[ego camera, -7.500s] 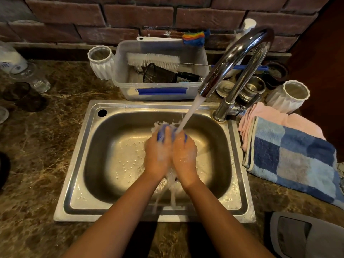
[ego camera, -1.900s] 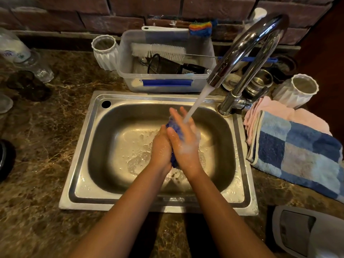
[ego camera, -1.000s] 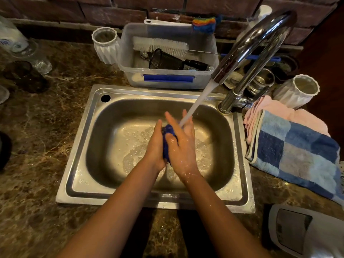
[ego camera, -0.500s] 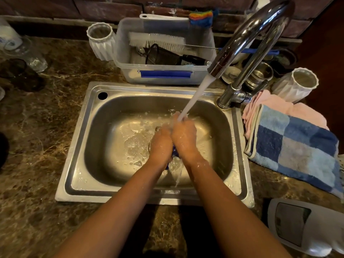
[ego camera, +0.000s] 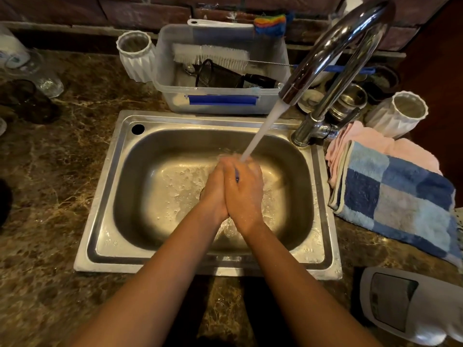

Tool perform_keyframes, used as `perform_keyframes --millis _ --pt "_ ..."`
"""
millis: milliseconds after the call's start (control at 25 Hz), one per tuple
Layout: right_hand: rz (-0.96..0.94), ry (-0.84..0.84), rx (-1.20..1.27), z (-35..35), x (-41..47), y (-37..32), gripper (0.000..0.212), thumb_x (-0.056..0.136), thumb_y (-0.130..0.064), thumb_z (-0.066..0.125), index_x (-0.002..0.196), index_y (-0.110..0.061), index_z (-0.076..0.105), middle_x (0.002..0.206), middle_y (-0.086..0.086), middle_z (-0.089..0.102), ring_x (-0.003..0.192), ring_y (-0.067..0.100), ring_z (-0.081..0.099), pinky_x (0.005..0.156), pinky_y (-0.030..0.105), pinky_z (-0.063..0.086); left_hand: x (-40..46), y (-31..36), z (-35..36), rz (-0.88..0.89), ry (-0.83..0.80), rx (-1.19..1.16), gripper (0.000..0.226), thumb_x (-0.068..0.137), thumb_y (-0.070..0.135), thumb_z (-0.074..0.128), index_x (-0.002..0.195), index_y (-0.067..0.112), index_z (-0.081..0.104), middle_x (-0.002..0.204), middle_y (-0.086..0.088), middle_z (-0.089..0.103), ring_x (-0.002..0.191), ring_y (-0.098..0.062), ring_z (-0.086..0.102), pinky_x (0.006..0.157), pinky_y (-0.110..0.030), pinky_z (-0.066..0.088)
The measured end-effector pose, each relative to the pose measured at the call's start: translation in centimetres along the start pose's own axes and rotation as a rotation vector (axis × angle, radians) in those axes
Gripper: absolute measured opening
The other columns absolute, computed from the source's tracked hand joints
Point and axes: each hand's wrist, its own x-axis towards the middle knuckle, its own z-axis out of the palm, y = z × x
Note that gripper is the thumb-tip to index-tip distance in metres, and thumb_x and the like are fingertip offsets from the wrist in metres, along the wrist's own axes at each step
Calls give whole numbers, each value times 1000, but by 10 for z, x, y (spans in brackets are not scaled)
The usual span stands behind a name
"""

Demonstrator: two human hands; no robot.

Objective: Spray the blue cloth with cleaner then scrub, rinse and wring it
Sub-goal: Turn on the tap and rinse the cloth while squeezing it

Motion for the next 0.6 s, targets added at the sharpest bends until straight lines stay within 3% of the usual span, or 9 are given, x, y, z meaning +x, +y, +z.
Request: perform_keyframes --millis 160,280,400,480,600 --pt "223 -19 172 4 14 -8 27 95 -27 40 74 -18 54 78 8 56 75 23 59 71 42 55 2 -1 -1 135 108 383 28 94 38 37 73 30 53 73 9 55 62 -6 54 50 -22 46" --pt "251 -17 167 3 16 -9 39 95 -37 38 58 -25 46 59 -1 52 58 14 54 54 30 46 -1 -9 -9 113 117 416 27 96 36 34 74 30 48 77 9 52 66 -5 52 47 -17 49" --pt "386 37 208 0 26 -5 33 94 -29 40 62 -25 50 61 -5 52 58 8 52 53 22 41 -2 -14 -8 199 185 538 31 96 29 33 73 23 52 73 2 55 65 -13 54 53 -25 49" --pt "574 45 297 -2 32 -1 31 91 -23 41 62 -19 51 63 -1 52 60 13 53 55 25 43 0 -11 0 243 270 667 36 94 31 35 70 16 57 61 -4 56 53 -19 53 46 -29 43" --pt "942 31 620 -12 35 5 32 88 -31 40 60 -16 43 62 6 47 61 20 50 64 32 46 -1 -12 0 164 141 786 32 95 31 31 82 16 57 66 -6 58 60 -20 55 55 -30 43"
